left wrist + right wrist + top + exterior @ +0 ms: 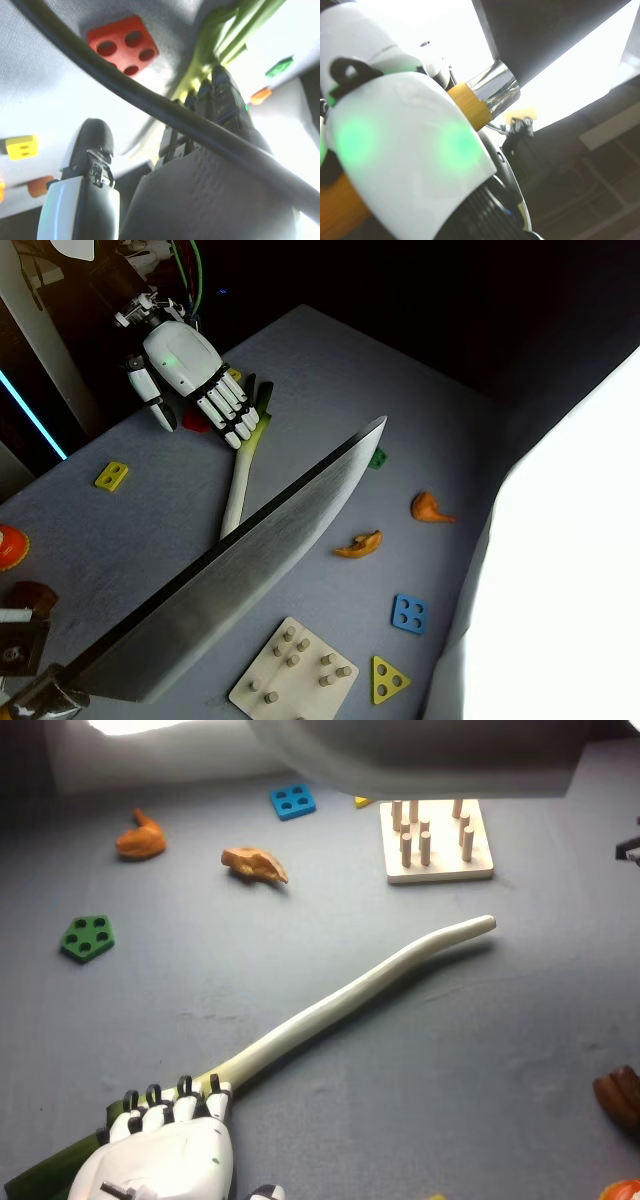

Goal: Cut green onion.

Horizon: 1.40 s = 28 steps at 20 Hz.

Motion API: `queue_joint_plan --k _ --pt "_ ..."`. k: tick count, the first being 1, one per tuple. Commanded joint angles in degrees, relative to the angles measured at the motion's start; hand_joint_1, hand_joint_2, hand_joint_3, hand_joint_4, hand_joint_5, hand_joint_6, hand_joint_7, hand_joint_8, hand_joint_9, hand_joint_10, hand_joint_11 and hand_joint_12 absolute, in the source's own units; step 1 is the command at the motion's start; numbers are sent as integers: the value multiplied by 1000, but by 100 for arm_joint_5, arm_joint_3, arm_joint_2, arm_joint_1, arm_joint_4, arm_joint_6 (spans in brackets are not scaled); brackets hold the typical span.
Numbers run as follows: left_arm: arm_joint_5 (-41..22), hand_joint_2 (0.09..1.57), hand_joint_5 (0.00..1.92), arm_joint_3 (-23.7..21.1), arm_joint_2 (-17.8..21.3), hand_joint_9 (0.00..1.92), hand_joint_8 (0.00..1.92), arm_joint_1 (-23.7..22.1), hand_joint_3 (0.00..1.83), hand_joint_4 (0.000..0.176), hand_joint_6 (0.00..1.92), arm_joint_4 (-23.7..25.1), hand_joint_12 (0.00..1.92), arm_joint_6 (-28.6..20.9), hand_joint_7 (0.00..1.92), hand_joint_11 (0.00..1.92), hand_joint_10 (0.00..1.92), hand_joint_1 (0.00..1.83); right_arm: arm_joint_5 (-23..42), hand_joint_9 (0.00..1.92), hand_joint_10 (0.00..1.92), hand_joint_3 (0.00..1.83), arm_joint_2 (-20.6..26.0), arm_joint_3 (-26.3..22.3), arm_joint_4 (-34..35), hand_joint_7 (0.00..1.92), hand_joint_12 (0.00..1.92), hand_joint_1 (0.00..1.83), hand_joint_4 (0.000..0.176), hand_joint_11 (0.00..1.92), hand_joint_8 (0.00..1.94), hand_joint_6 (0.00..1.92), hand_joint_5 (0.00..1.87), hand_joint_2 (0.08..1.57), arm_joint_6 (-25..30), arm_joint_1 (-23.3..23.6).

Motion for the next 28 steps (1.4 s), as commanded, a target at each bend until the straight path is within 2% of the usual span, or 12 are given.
queue_joint_plan --k 1,3,4,9,13,16,17,21,24,27,28 --pt "7 1369 72 45 -24 80 3 -25 0 0 6 301 287 -20 97 0 4 448 378 1490 1921 1 19 73 -372 1404 1921 1570 176 1531 1941 1921 1197 1143 214 126" --pt "-31 1360 88 68 -19 100 6 -65 0 0 7 353 332 -20 118 0 8 474 -83 1493 1921 2 -55 348 -487 1405 1921 1559 176 1526 1941 1921 1196 1144 452 247" --pt "-31 1357 85 75 -12 74 3 -99 0 0 5 353 296 -3 103 0 5 494 -186 1492 1921 1 -121 516 -675 1410 1921 1565 176 1521 1941 1921 1213 1142 647 259" --pt "-71 1358 82 121 85 58 1 -305 0 0 0 414 266 113 103 0 2 475 -103 1512 1921 1 -529 1251 -998 1421 1921 1567 176 1554 1941 1921 1225 1142 1259 192" --pt "-370 1366 74 185 250 40 1 -499 2 0 2 545 150 377 83 0 1 487 164 1483 1921 1 -892 1736 -998 1394 1921 1544 176 1525 1941 1921 1193 1143 1384 45" --pt "-543 1362 79 224 391 60 4 -613 0 0 2 606 155 478 97 0 6 476 163 1495 1921 1 -1091 2018 -998 1399 1921 1551 176 1535 1941 1921 1192 1142 1471 -69" --pt "-617 1355 92 240 434 82 6 -648 0 0 5 619 214 515 116 0 11 479 152 1497 1921 2 -1141 2101 -1008 1401 1921 1551 176 1537 1941 1921 1197 1145 1533 -99" --pt "-1050 1371 57 352 670 48 1 -829 4 0 0 759 140 745 75 0 0 435 145 1503 1921 2 -1295 2369 -1220 1409 1921 1548 176 1539 1941 1921 1177 1146 1913 -215" --pt "-1494 1362 90 448 875 83 6 -994 0 0 10 816 182 1014 104 0 9 477 132 1501 1921 3 -1420 2534 -1388 1406 1921 1537 176 1537 1941 1921 1167 1147 2001 -313" --pt "-2045 1372 98 569 1073 87 2 -1211 2 0 5 828 93 1346 108 0 4 496 79 1493 1921 2 -1514 2717 -1611 1413 1921 1543 176 1526 1941 1921 1198 1146 2236 -402" --pt "-2216 1393 59 610 1123 47 0 -1296 9 0 1 827 32 1410 62 0 1 393 58 1492 1921 1 -1552 2777 -1639 1411 1921 1557 176 1525 1941 1921 1206 1143 2296 -416"
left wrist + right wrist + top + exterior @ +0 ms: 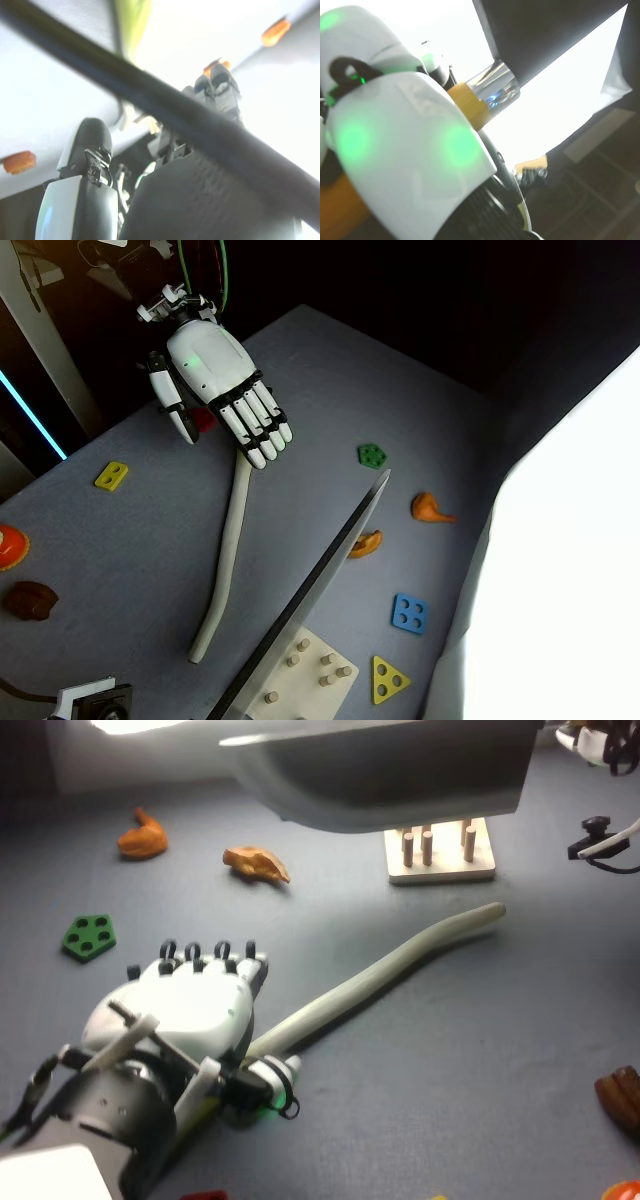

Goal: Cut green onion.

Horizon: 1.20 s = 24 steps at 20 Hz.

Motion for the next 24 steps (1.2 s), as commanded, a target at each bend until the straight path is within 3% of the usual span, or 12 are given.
queue_joint_plan --k 1,2,10,12,16,19,24 --pt "-51 1400 53 42 41 42 1 -113 10 0 1 497 6 64 55 0 1 366 759 1488 1921 3 38 89 -2 1407 1921 1548 176 1528 1941 1921 1211 1146 90 41" --pt "-278 1393 58 122 117 49 3 -326 5 0 3 335 4 334 61 4 4 397 757 1487 1921 3 -64 221 -6 1407 1921 1546 176 1530 1941 1921 1213 1147 109 6" --pt "-488 1403 77 243 239 50 8 -791 5 0 5 -240 23 944 80 33 8 347 751 1480 1921 1 -286 571 -9 1407 1921 1543 176 1528 1941 1921 1214 1143 153 -82" --pt "-585 1394 84 301 246 55 4 -932 0 0 4 -384 48 1149 81 12 4 404 751 1480 1921 0 -320 626 -15 1407 1921 1536 176 1526 1941 1921 1177 1140 181 -101" --pt "-677 1378 103 376 294 58 4 -1138 0 0 6 -596 82 1392 97 0 2 496 811 1491 1921 3 -422 740 -13 1412 1921 1535 176 1534 1941 1921 1225 1148 327 -225" --pt "-760 1405 80 412 343 52 7 -1265 3 0 8 -729 9 1627 81 13 9 395 913 1481 1921 8 -456 744 -13 1397 1921 1531 176 1534 1941 1921 1198 1162 424 -320" --pt "-811 1393 81 434 407 59 3 -1408 0 0 3 -845 39 1799 94 15 3 459 1008 1493 1921 0 -525 751 -12 1413 1921 1547 176 1534 1941 1921 1201 1143 422 -455"
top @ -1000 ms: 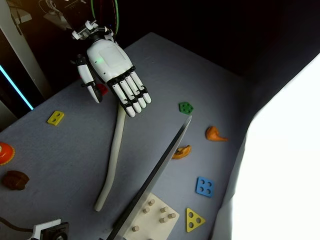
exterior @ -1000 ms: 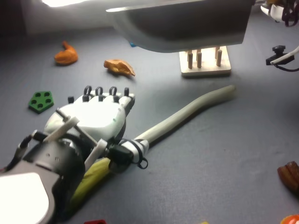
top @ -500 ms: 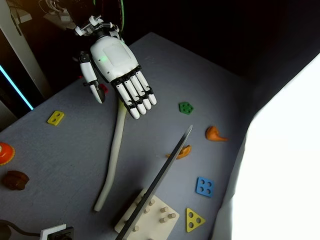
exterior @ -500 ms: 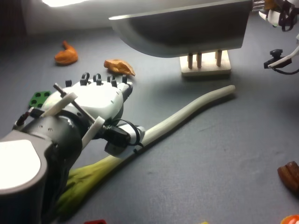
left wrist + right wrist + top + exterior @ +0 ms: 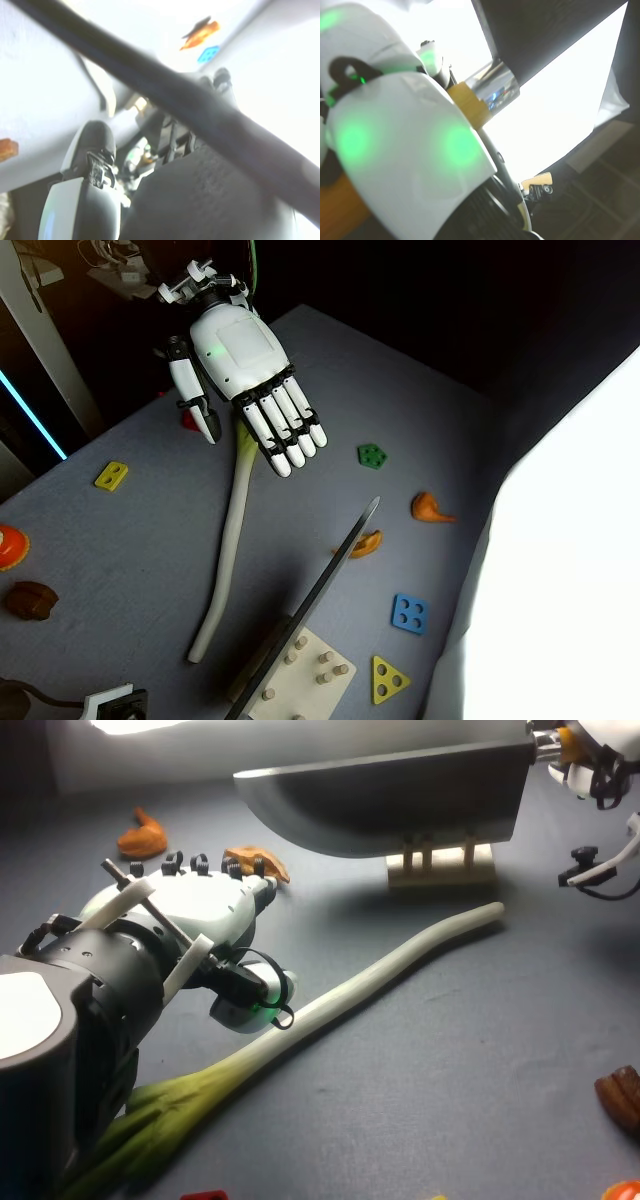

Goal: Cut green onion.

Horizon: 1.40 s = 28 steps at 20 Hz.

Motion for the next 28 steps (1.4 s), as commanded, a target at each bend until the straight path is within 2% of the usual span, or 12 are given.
queue_joint_plan --k 1,6,14,15,16,17,18,22,23,24,27,28 --pt "72 1384 83 6 44 61 3 -83 0 0 4 429 46 39 96 8 3 506 890 1491 1921 0 20 57 6 1412 1921 1555 176 1531 1941 1921 1195 1138 81 -5" --pt "35 1331 110 3 43 97 2 -122 0 0 3 391 337 117 132 0 4 627 913 1485 1921 0 -170 334 45 1410 1921 1573 175 1522 1941 1921 1152 1128 81 -128" --pt "23 1343 76 -19 44 40 2 -121 0 0 3 402 139 118 74 0 2 624 954 1434 1921 0 -188 385 44 1360 1921 1504 175 1466 1941 1921 1117 1138 71 -159" --pt "23 1329 82 -25 45 35 0 -121 0 0 4 415 141 118 75 0 1 649 955 1362 1921 1 -187 387 44 1274 1921 1467 70 1394 1941 1921 995 1145 54 -159" --pt "23 1330 84 -34 44 40 0 -122 0 0 3 429 153 118 71 0 3 647 955 1289 1921 10 -186 389 44 1186 1921 1424 0 1318 1941 1921 847 1161 41 -162" --pt "23 1324 89 -41 44 46 4 -122 0 0 4 432 175 118 88 0 4 660 955 1173 1921 818 -186 389 44 936 1921 1219 0 1200 1813 1821 658 900 41 -164" --pt "23 1329 81 -49 44 46 4 -122 0 0 1 434 176 118 91 0 3 647 955 1089 1921 921 -182 389 44 917 1921 1202 0 1091 1680 1666 675 828 41 -167" --pt "23 1331 86 -74 44 45 3 -120 0 0 1 444 157 118 90 0 3 644 941 873 1810 436 -163 389 -23 880 1921 1219 0 775 1495 1223 773 1002 40 -194" --pt "23 1331 86 -77 44 45 3 -120 0 0 1 448 157 118 90 0 3 644 937 873 1810 436 -160 389 -31 880 1921 1219 0 775 1495 1223 773 1002 40 -194" --pt "23 1310 75 -81 44 57 3 -121 0 0 3 452 214 118 82 0 5 635 935 576 1805 66 -155 389 -36 761 1921 1134 0 542 1512 1447 621 1251 40 -196" --pt "23 1311 93 -89 44 73 1 -121 0 0 5 455 231 118 95 0 4 636 919 418 1719 7 -129 389 -127 667 1921 1083 6 439 1577 1573 550 1327 41 -214" --pt "23 1316 94 -91 45 76 2 -121 0 0 4 475 206 118 100 0 4 623 908 347 1581 1 -114 389 -166 448 1853 982 0 356 1308 1533 606 1313 42 -228"
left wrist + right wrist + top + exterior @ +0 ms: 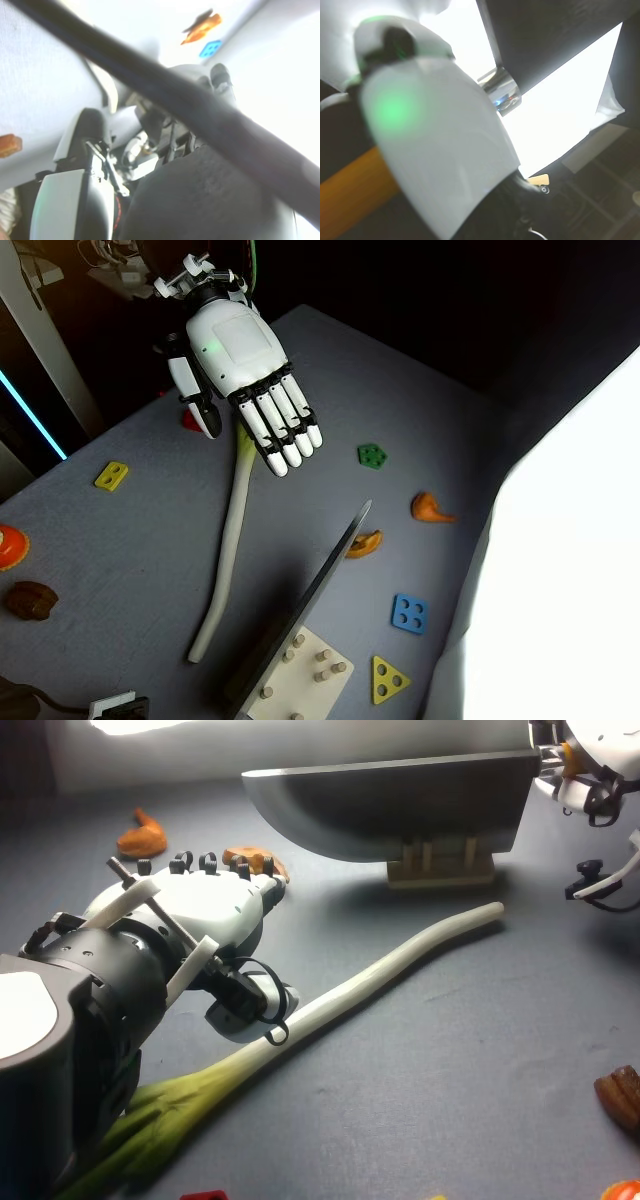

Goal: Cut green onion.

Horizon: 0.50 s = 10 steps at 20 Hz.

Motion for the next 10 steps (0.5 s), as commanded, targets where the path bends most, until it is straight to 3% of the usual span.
queue_joint_plan --k 1,2,3,4,6,8,10 --pt "97 1324 97 -17 20 81 4 -75 3 0 4 476 204 8 110 0 5 597 683 271 1438 0 94 46 -55 352 1771 1001 0 281 1034 1029 431 1182 33 5" --pt "89 1322 114 -18 21 90 8 -73 2 0 9 490 212 8 125 0 7 621 663 245 1211 0 109 46 -108 396 1667 994 0 156 675 591 421 1116 33 -9" --pt "84 1322 118 -17 21 92 5 -73 1 0 9 497 214 8 125 0 6 648 643 266 929 0 122 46 -164 399 1595 969 0 60 390 303 381 1073 34 -18" --pt "84 1321 119 -17 21 90 3 -78 1 0 8 504 214 8 121 0 5 653 612 292 728 0 139 46 -244 424 1542 956 0 17 193 134 369 1047 34 -36" --pt "84 1324 115 -17 18 68 1 -117 3 0 3 504 226 8 108 0 2 638 596 296 313 0 164 45 -341 341 1344 937 24 0 15 9 270 982 40 -52" --pt "85 1325 110 -4 -3 76 2 -155 3 0 1 503 261 8 113 0 5 627 596 307 110 0 183 45 -373 260 1210 903 38 0 0 0 170 959 59 -52" --pt "84 1330 104 9 -8 81 3 -159 4 0 0 502 267 8 119 0 5 622 591 238 41 0 204 45 -470 143 1053 888 47 0 0 0 72 939 82 -49"
